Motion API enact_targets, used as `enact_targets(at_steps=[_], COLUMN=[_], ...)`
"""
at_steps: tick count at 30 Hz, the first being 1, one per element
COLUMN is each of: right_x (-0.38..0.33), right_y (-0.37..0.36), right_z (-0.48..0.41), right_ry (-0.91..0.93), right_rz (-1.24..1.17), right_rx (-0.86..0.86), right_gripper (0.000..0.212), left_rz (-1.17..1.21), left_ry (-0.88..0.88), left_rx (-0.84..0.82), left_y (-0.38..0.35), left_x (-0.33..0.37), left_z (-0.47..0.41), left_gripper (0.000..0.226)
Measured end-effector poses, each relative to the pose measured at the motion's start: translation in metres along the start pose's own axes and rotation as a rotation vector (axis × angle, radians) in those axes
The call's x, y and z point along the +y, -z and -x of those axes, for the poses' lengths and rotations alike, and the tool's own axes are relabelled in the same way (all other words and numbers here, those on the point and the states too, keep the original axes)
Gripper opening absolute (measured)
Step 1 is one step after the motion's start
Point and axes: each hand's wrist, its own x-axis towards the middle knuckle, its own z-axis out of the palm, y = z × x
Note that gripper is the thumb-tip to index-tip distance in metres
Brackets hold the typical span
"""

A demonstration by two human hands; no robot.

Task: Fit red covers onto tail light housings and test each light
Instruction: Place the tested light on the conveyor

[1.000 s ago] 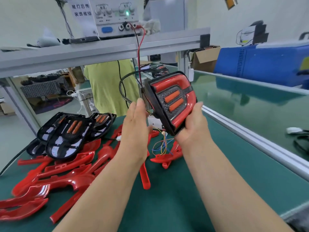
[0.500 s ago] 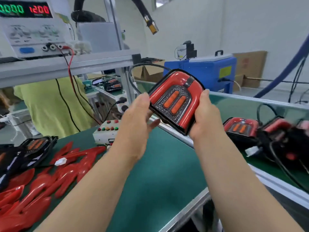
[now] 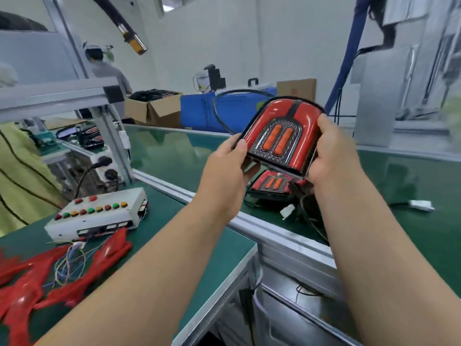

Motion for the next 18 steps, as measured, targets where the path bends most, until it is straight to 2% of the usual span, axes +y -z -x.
enact_targets(at_steps=[4,7,14,18], right_x=[-0.011,-0.008,0.017,0.024], right_y=[0.012,0.012,0.008,0.004], right_z=[-0.016,-0.035,-0.075,-0.087], right_ry=[0.036,0.044,0.031,0.066], right_rz=[0.063,0.165,0.337,0.429], right_rx=[0.039,0.066,0.181,0.225], right_gripper=[0.020,0.019,0.031,0.036], left_rz=[0.088,0.149,0.071,0.013], left_ry=[0.096,0.158,0.260,0.299], left_rx=[0.034,0.096,0.270,0.312], left_y=[-0.015,-0.018,-0.012,-0.009], left_x=[-0.021,-0.038,-0.067,-0.077], left_z=[-0.018,-0.035,-0.069,-0.073], left_gripper=[0.027,0.029,0.022,0.024])
